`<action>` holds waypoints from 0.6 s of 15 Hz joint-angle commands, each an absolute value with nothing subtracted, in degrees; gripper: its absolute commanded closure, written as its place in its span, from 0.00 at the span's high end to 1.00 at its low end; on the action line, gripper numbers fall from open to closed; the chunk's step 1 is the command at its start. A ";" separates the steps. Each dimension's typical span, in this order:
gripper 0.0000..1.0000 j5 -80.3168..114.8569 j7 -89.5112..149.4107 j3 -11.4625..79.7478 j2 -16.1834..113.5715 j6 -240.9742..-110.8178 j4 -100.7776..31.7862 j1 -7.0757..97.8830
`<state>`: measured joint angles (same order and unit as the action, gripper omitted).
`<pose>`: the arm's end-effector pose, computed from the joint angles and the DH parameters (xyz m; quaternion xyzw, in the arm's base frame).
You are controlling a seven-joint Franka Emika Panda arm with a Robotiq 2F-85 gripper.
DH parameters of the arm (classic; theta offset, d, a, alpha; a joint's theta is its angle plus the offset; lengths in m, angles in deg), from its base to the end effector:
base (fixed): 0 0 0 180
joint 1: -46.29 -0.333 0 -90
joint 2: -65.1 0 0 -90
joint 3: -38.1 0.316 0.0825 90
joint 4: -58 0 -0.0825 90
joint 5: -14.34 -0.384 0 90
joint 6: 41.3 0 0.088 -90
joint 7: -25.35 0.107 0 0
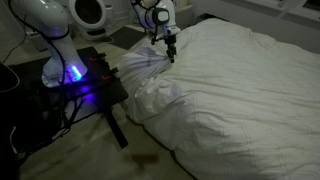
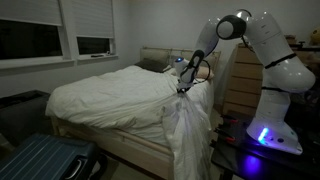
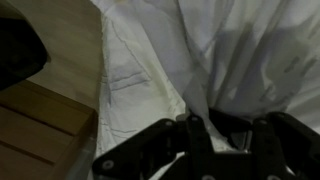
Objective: Uncover the beddings on the bottom right corner of the bed
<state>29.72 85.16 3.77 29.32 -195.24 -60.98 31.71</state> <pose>0.5620 -0.1911 0.1776 0.8441 -0.4851 0.1028 0.2040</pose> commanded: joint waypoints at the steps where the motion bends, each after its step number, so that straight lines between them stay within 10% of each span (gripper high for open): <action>1: 0.01 31.27 88.77 -1.27 31.25 -195.22 -59.54 34.96; 4: 0.01 31.19 91.79 -3.71 29.90 -194.96 -57.57 36.57; 5: 0.26 30.89 92.62 -4.29 29.62 -194.67 -56.91 37.33; 9: 0.51 31.32 92.93 -6.14 29.39 -192.92 -54.25 38.64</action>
